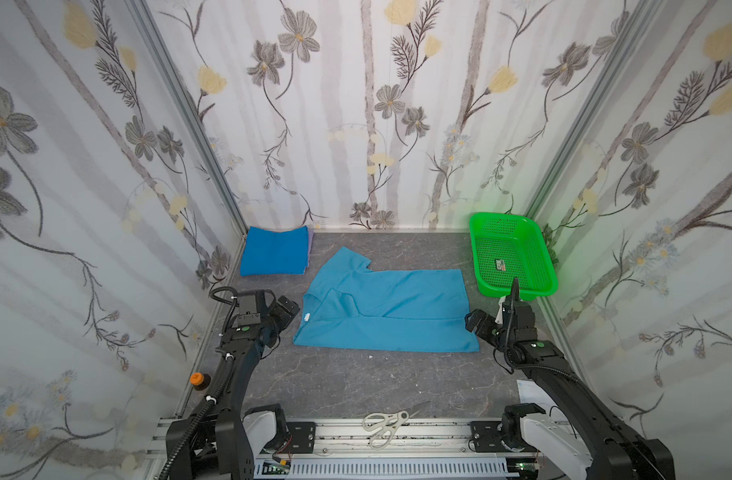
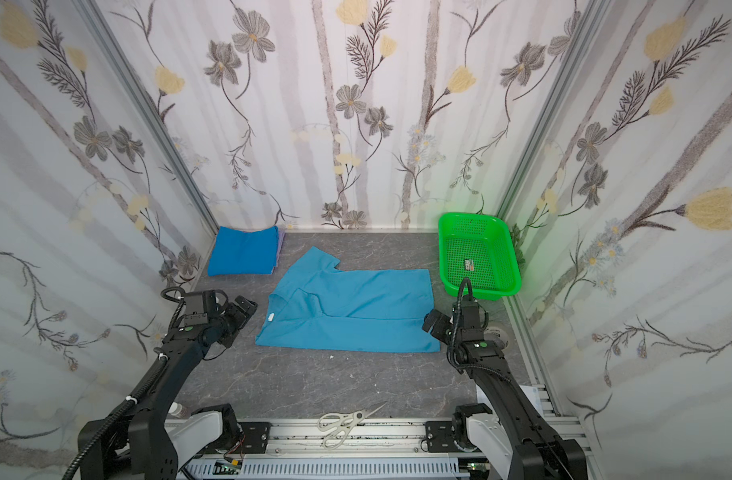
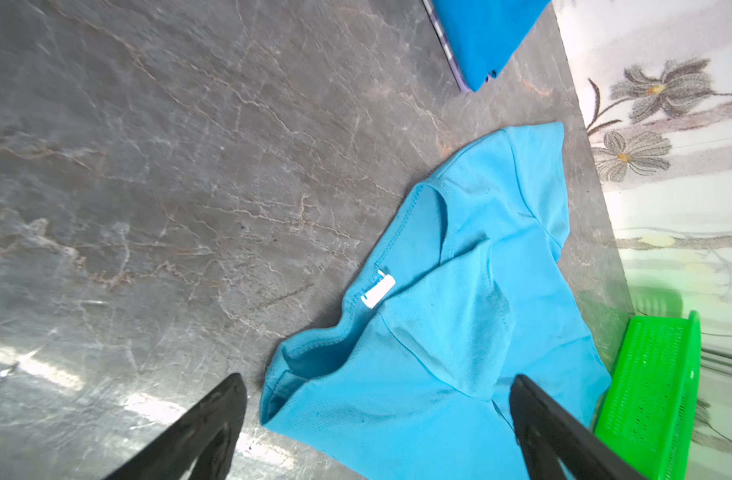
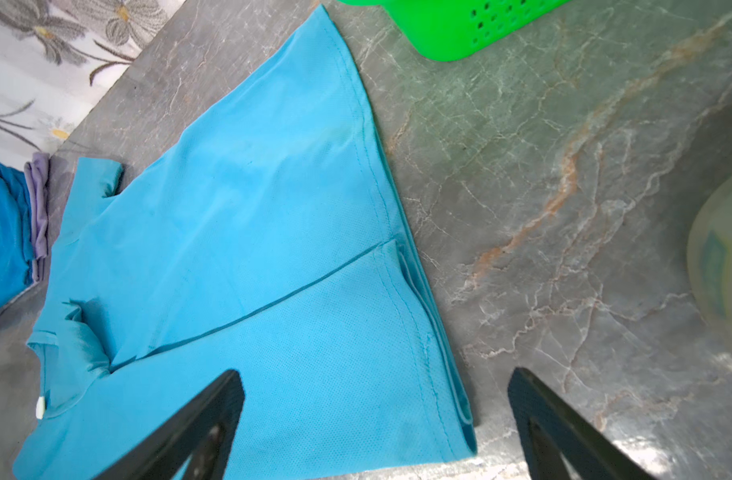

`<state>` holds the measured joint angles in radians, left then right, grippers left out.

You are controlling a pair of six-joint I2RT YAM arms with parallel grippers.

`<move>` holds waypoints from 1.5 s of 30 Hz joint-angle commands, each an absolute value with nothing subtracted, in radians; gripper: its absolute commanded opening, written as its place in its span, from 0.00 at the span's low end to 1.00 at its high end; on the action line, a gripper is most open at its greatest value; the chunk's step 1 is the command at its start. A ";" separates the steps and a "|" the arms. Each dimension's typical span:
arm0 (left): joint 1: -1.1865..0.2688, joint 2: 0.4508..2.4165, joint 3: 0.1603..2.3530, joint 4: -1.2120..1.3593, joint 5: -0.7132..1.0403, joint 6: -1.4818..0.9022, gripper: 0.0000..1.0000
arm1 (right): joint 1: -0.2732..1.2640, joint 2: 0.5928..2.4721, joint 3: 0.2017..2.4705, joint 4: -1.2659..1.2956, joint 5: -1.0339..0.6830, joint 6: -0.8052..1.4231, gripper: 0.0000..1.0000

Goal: Fold and stack the t-shirts
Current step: 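Reach both grippers over the shirt to its far edge by the collar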

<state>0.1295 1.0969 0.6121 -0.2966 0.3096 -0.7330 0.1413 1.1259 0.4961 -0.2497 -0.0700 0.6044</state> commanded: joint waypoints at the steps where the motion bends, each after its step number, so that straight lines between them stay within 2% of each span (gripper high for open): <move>1: 0.117 1.141 0.612 -0.204 0.455 -0.747 1.00 | 0.166 1.192 0.532 -0.178 -0.193 0.557 1.00; 4: 0.076 1.214 0.618 -0.128 0.522 -0.768 1.00 | 0.231 1.267 0.563 -0.126 -0.245 0.558 1.00; 12: -0.016 1.380 0.575 0.071 0.515 -0.841 1.00 | 0.328 1.521 0.646 -0.024 -0.283 0.570 1.00; 19: -0.021 1.384 0.548 -0.114 0.292 -0.811 1.00 | 0.360 1.561 0.686 -0.035 -0.238 0.567 1.00; 24: -0.008 1.228 0.520 -0.308 0.072 -0.809 1.00 | 0.356 1.561 0.737 -0.072 -0.180 0.542 1.00; 29: 0.007 1.128 0.529 -0.367 0.144 -0.789 1.00 | 0.335 1.688 0.907 -0.097 -0.168 0.488 1.00; 33: 0.013 1.122 0.635 -0.442 0.247 -0.720 1.00 | 0.310 1.836 1.108 -0.149 -0.169 0.434 1.00; 36: 0.045 1.161 0.738 -0.376 0.337 -0.681 1.00 | 0.273 1.950 1.244 -0.183 -0.169 0.417 1.00; 39: 0.041 1.354 0.939 -0.342 0.443 -0.642 1.00 | 0.232 2.045 1.373 -0.238 -0.166 0.412 0.99; 45: 0.029 1.716 1.292 -0.336 0.463 -0.585 1.00 | 0.221 2.121 1.481 -0.293 -0.132 0.405 0.94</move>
